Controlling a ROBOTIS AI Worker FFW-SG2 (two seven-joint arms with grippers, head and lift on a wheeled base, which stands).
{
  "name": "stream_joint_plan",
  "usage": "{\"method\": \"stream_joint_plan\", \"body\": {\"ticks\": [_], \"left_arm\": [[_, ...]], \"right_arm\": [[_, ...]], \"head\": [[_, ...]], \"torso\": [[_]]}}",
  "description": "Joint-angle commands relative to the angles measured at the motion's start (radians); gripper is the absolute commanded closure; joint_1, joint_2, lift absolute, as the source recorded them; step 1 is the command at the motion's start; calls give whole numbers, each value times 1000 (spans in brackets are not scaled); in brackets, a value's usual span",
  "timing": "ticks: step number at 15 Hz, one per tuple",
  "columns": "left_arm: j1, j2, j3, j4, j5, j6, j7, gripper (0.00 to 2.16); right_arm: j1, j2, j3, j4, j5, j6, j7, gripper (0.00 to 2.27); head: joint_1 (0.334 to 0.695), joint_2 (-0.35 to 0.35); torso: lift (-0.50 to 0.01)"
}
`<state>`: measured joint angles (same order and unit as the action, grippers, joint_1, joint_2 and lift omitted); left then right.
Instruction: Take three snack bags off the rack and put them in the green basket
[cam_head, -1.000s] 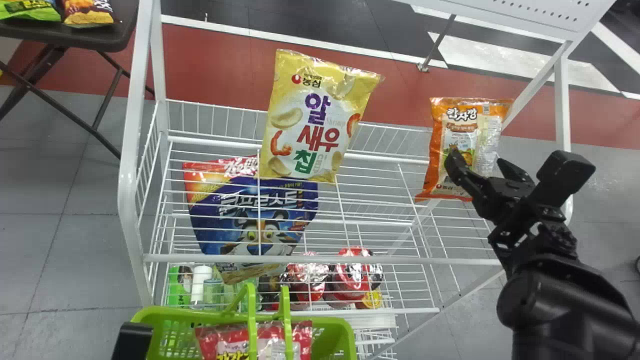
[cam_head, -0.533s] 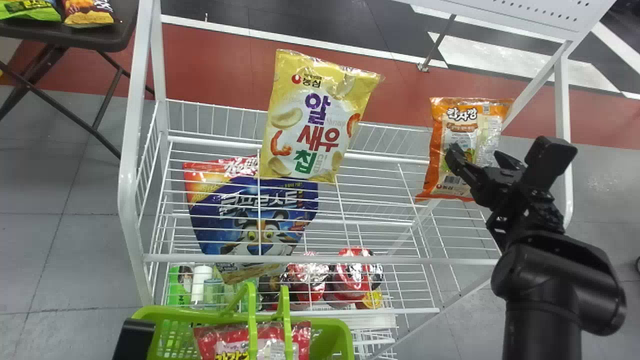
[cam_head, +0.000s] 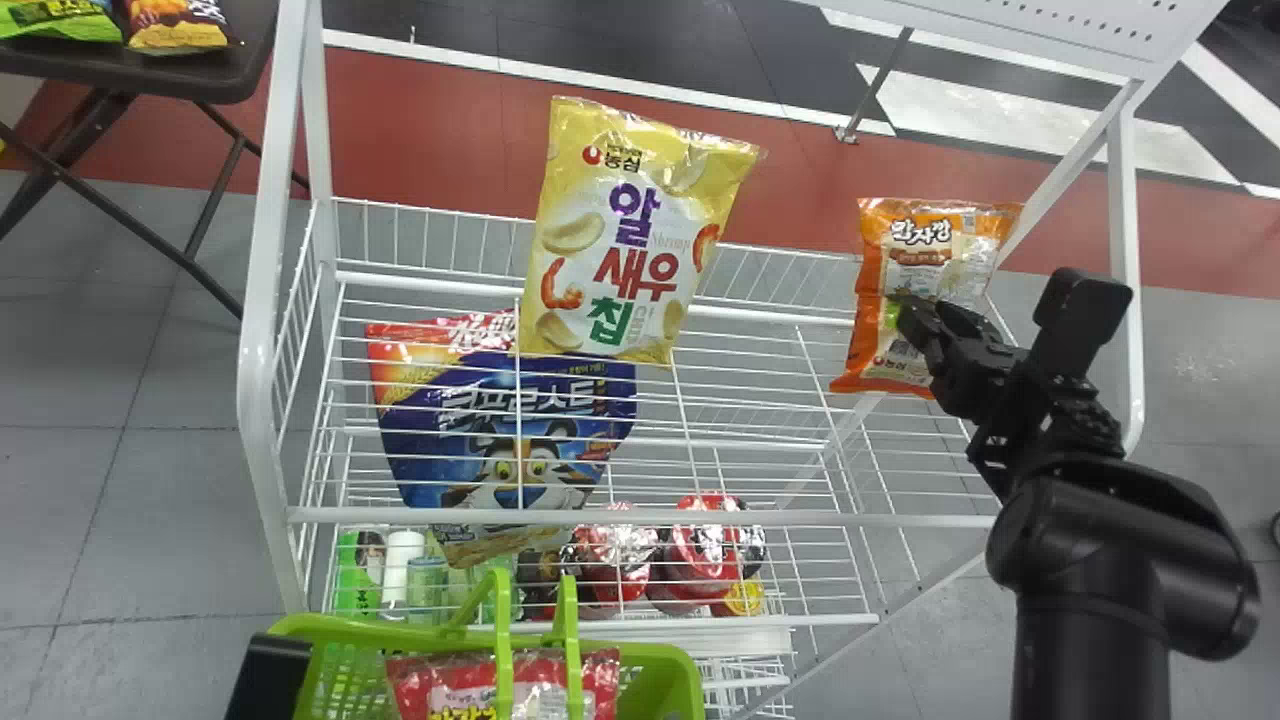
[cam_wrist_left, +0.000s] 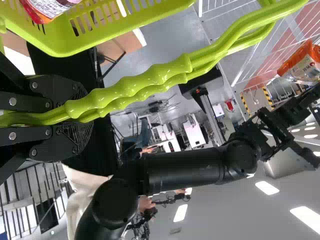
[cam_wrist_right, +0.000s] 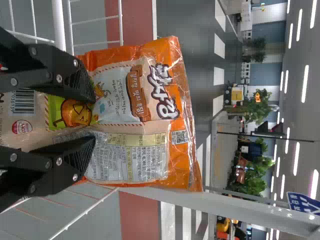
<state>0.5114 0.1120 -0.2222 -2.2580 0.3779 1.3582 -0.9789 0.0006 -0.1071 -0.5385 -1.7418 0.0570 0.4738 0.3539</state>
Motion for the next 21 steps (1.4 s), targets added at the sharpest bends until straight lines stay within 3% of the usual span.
{"method": "stream_joint_plan", "body": {"ticks": [1, 5, 8, 11, 12, 15, 18, 21], "left_arm": [[-1, -2, 0, 2, 1, 0, 0, 1224], [-1, 0, 0, 2, 1, 0, 0, 1224], [-1, 0, 4, 3, 3, 0, 0, 1224], [-1, -2, 6, 6, 4, 0, 6, 1224], [1, -2, 10, 6, 9, 0, 8, 1224], [16, -9, 21, 6, 9, -18, 11, 1224], [21, -14, 23, 8, 9, -27, 16, 1224], [21, -14, 26, 6, 7, -27, 14, 1224]], "right_arm": [[52, 10, -14, -62, -60, -23, -1, 2240], [151, 20, -29, -200, -167, 35, 14, 2240], [308, 29, -35, -400, -290, 108, 23, 2240], [460, 99, -74, -608, -381, 225, 53, 2240], [496, 108, -75, -659, -396, 283, 65, 2240], [565, 108, -80, -763, -454, 520, 122, 2240], [627, 108, -83, -821, -496, 734, 235, 2240], [661, 108, -75, -867, -494, 949, 292, 2240]], "head": [[695, -350], [695, -350], [695, -350], [695, -350], [695, -350], [695, -350], [695, -350], [695, -350]], "torso": [[-22], [-22], [-22], [-22], [-22], [-22], [-22], [-22]]}}
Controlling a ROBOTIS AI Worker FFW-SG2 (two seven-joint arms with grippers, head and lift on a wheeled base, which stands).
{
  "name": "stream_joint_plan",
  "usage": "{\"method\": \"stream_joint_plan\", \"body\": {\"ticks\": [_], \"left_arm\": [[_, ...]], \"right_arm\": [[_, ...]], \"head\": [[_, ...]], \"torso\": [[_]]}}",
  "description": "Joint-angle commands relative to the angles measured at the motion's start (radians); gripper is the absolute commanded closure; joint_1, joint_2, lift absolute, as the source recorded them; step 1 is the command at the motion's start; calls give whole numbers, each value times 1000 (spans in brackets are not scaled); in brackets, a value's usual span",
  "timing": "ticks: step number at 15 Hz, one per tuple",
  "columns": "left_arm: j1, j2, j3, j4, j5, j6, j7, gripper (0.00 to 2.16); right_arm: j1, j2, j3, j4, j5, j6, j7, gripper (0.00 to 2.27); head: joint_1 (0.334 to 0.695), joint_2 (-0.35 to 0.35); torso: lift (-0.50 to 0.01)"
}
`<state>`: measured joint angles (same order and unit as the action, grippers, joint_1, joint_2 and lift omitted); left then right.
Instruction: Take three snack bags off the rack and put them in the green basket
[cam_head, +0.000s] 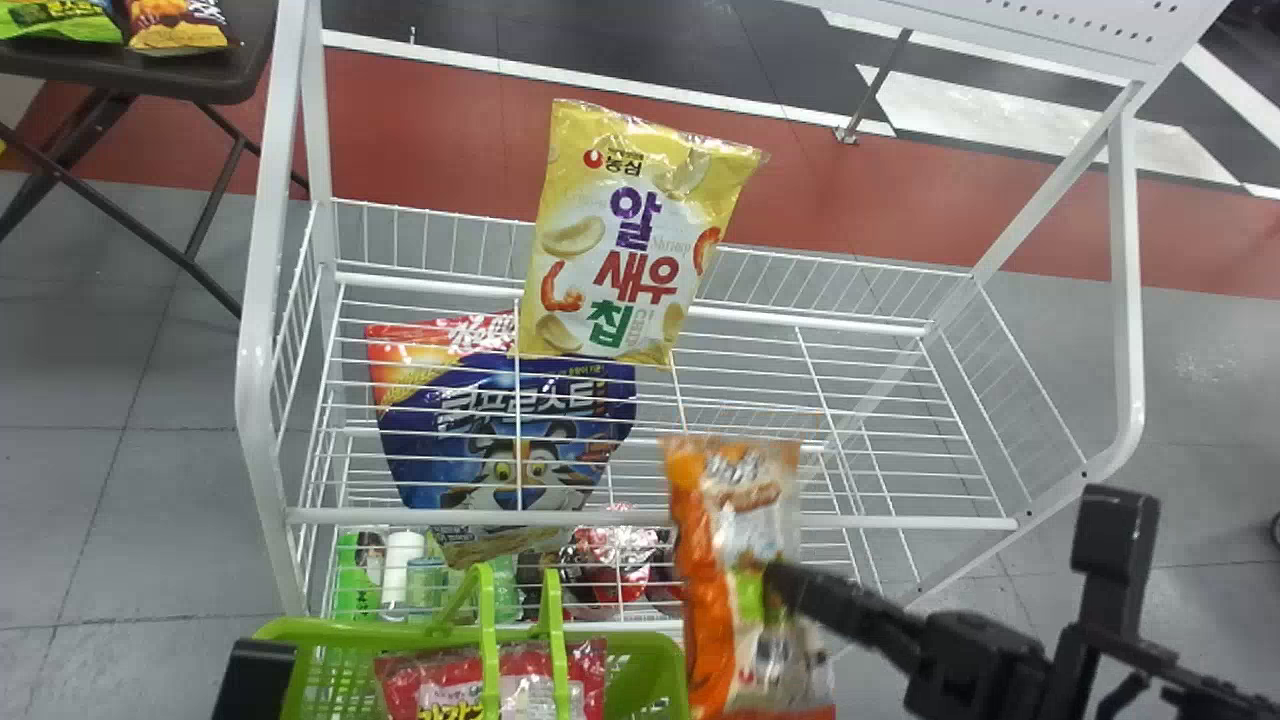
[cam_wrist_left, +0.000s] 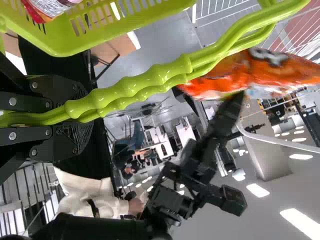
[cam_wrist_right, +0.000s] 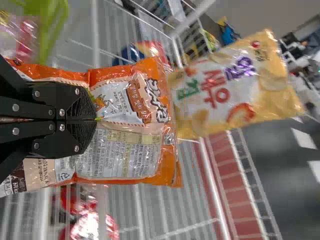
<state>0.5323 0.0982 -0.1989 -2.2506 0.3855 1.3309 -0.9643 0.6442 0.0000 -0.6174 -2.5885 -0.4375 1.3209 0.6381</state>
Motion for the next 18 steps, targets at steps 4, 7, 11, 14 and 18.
{"method": "stream_joint_plan", "body": {"ticks": [4, 7, 11, 14, 18], "left_arm": [[-3, 0, 4, 0, 7, -3, -5, 1227], [-6, 0, 4, -1, 10, -3, -8, 1224], [-2, 1, 4, -7, 12, 0, -11, 1224], [5, 1, 4, -12, 12, 0, -13, 1227], [12, 3, 4, -14, 12, 0, -14, 1227]], "right_arm": [[71, -28, 74, -42, 2, 251, 68, 2240], [83, -34, 142, -35, 5, 251, 71, 2240], [86, -48, 242, -33, 19, 251, 86, 2240], [86, -71, 347, -10, 94, 231, 78, 2236], [78, -86, 375, 65, 120, 114, 66, 637]], "head": [[695, -350], [695, -350], [695, -350], [695, -350], [695, -350]], "torso": [[-22], [-22], [-22], [-22], [-22]]}}
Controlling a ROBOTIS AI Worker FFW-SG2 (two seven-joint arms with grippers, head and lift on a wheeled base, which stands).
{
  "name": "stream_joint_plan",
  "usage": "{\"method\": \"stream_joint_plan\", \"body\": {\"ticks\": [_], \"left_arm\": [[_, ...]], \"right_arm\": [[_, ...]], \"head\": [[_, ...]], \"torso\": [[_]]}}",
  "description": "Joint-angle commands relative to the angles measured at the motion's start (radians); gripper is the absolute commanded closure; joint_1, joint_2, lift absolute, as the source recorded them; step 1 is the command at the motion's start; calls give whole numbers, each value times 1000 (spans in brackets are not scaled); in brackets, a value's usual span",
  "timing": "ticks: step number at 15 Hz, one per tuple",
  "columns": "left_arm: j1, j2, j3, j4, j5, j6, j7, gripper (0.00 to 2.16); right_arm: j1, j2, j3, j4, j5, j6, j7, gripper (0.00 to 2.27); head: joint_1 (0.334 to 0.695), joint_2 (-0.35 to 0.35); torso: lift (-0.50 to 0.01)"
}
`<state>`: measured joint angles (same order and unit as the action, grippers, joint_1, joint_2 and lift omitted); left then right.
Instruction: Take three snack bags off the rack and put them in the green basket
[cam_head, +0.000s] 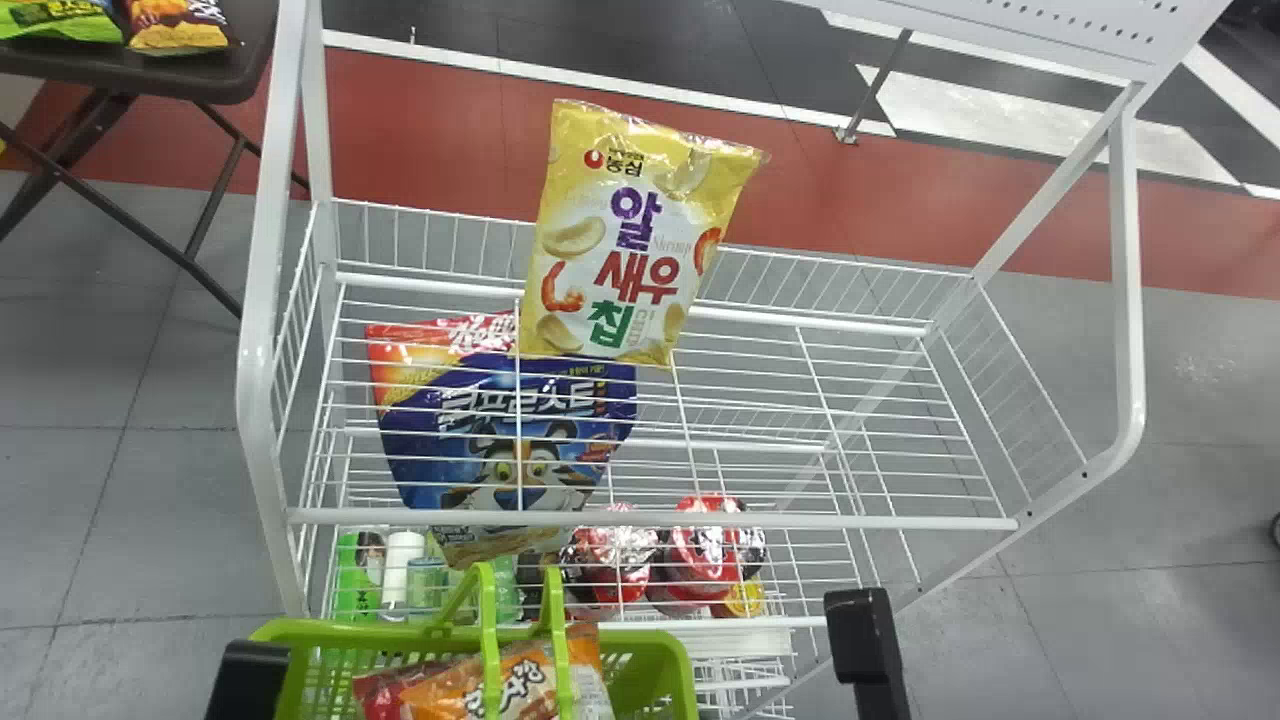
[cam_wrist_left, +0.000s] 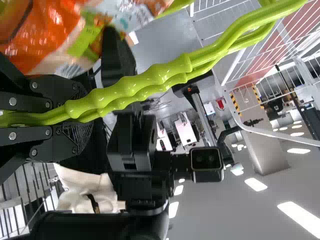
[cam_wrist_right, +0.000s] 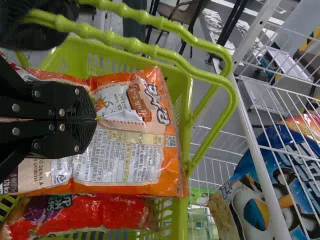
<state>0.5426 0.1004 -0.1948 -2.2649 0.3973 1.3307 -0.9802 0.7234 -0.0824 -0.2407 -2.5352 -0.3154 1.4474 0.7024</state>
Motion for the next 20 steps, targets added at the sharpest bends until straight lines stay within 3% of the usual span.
{"method": "stream_joint_plan", "body": {"ticks": [1, 7, 10, 12, 14, 15, 17, 20], "left_arm": [[2, -1, 0, 1, 0, 0, 1, 1227], [10, -1, -2, -5, 0, -3, 1, 1227], [11, -1, -2, -7, 0, 0, 3, 1227], [13, -1, -2, -8, 0, -3, 5, 1227], [13, -1, -5, -10, 0, -3, 8, 1227], [13, -1, -8, -8, 0, -3, 8, 1227], [20, -2, -14, -8, 0, -6, 14, 1227], [33, -1, -15, -7, 0, -40, 9, 1227]], "right_arm": [[1, -4, -15, 4, -13, -6, 5, -2], [2, 6, -154, -53, -134, 74, 26, 60], [-7, 39, -252, -116, -171, 58, 63, 63], [-9, 82, -296, -129, -172, -107, 68, 63], [-6, 83, -324, -131, -185, -420, 65, 70], [4, 83, -319, -120, -185, -657, 34, 83], [25, 83, -269, -103, -169, -911, -89, 87], [96, 83, -89, -63, -11, -1273, -270, 87]], "head": [[695, -350], [695, -350], [695, -350], [695, -350], [695, -350], [695, -350], [695, -350], [695, -350]], "torso": [[-22], [-22], [-22], [-22], [-22], [-22], [-22], [-22]]}}
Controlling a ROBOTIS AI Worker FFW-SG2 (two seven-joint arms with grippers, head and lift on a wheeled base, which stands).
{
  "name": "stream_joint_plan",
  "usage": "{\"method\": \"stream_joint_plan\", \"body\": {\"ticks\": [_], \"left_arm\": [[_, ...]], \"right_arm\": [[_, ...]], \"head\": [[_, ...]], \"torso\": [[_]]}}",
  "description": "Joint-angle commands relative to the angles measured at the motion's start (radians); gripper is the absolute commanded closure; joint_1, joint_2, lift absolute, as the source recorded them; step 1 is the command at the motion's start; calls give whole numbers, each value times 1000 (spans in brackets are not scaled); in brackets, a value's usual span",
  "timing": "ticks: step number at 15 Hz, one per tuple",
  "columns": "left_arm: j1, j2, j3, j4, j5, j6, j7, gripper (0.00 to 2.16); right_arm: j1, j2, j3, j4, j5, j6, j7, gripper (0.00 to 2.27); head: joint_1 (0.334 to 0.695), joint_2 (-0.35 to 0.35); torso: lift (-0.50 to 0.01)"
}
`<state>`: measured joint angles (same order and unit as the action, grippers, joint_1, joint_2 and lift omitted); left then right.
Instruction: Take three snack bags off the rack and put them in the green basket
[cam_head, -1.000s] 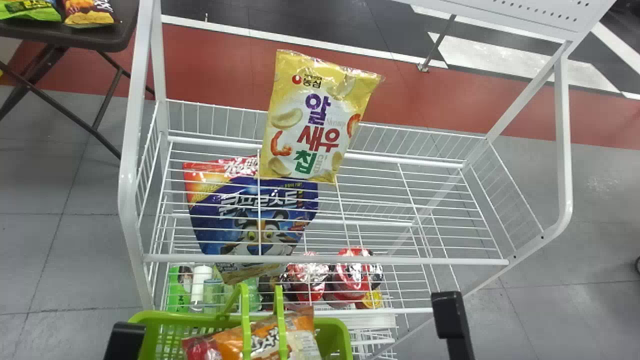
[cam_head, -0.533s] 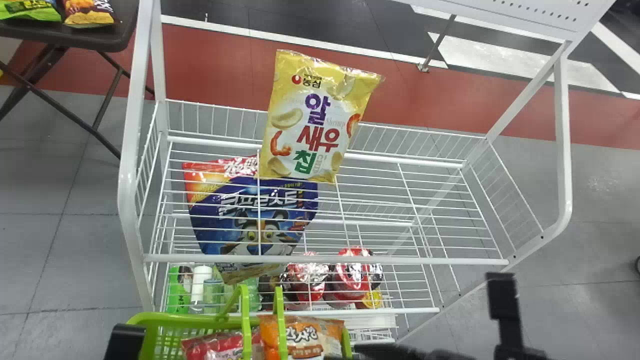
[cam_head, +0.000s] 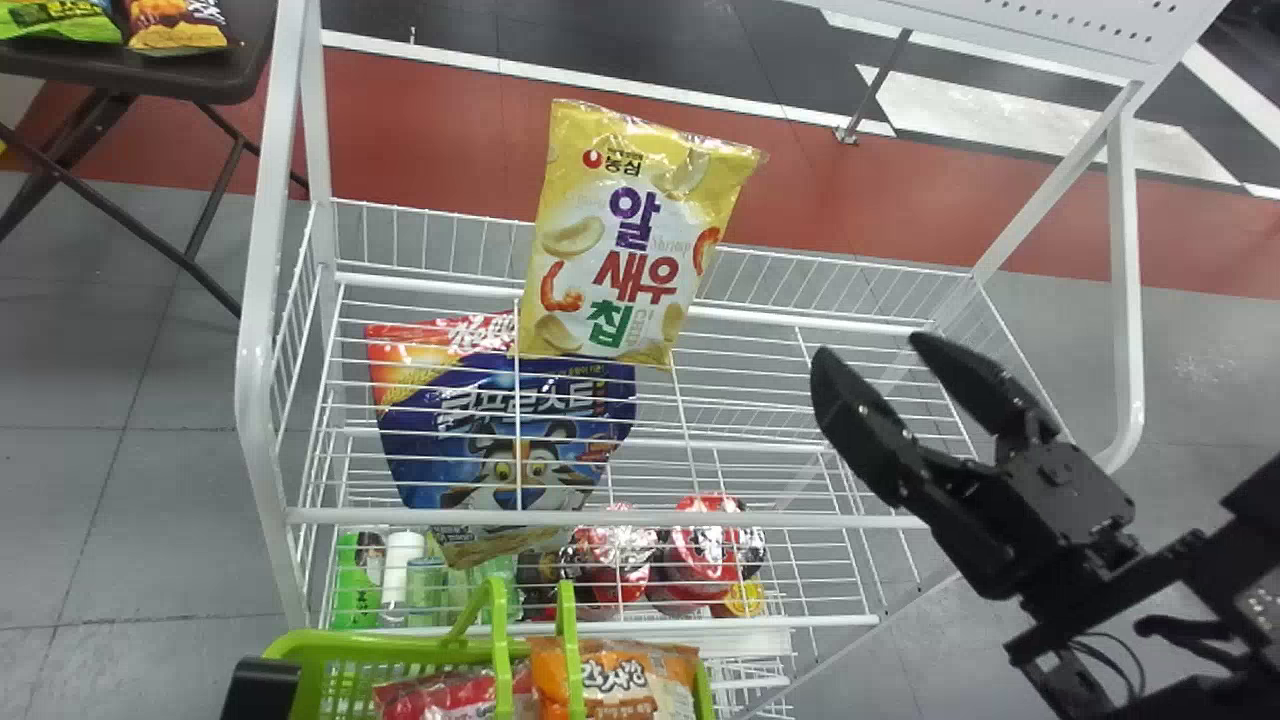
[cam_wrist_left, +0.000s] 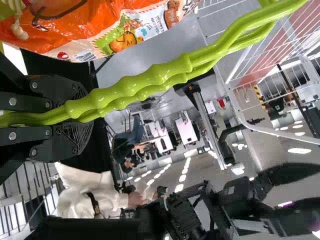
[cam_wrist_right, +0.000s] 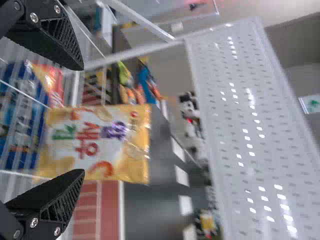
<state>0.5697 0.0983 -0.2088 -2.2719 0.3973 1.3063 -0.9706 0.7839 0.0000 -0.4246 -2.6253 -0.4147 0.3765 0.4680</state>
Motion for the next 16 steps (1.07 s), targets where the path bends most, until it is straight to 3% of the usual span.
{"method": "stream_joint_plan", "body": {"ticks": [1, 6, 16], "left_arm": [[6, 1, -3, 0, -2, -15, 1, 1231], [30, 9, -1, -4, -9, -9, 4, 1234], [38, 11, -6, -11, -20, 0, 18, 1234]], "right_arm": [[55, 1, 167, 56, 157, -319, -88, 87], [97, 1, 300, 191, 211, -454, -141, 87], [124, 1, 297, 156, 189, -337, -140, 87]], "head": [[695, -350], [695, -350], [695, -350]], "torso": [[-22], [-22], [-22]]}}
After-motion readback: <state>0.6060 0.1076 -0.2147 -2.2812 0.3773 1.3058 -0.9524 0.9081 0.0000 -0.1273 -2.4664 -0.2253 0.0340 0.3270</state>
